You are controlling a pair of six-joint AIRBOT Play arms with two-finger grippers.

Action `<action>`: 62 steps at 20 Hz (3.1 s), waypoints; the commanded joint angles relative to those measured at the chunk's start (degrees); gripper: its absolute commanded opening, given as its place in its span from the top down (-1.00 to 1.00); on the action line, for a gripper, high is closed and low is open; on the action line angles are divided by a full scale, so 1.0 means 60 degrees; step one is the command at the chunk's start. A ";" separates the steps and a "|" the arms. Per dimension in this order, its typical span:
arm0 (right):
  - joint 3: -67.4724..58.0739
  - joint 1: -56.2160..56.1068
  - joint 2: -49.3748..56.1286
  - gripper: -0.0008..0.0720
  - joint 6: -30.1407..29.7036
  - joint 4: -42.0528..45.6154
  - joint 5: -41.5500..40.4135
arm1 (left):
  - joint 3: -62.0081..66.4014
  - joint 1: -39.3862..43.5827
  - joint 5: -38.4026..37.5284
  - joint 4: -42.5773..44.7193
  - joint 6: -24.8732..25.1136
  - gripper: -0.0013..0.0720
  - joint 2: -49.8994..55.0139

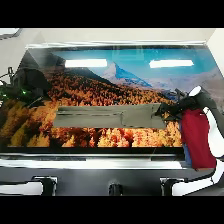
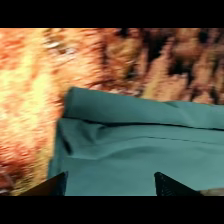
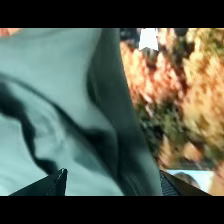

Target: Fold the shirts.

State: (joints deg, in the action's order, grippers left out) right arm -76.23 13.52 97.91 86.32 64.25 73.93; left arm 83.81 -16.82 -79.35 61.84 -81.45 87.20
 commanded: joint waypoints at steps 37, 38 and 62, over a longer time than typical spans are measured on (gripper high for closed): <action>0.0022 -0.1942 -0.6277 0.88 0.1894 -0.2350 0.2433 | -0.1727 0.8510 0.6448 -0.8189 0.2339 0.90 0.2357; 0.0022 -0.1942 -0.5967 0.88 0.1698 -0.2528 0.2222 | -0.1727 0.7872 0.6448 -0.7060 0.1807 0.90 0.1810; 0.0102 -0.2371 -0.1872 -0.74 0.1151 -0.1096 0.0750 | -0.1730 0.2437 0.5118 -0.2503 0.0820 0.89 -0.4750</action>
State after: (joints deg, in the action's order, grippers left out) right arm -76.05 -8.08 91.20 85.38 33.65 68.05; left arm 73.43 -2.07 -48.45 44.93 -76.51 58.87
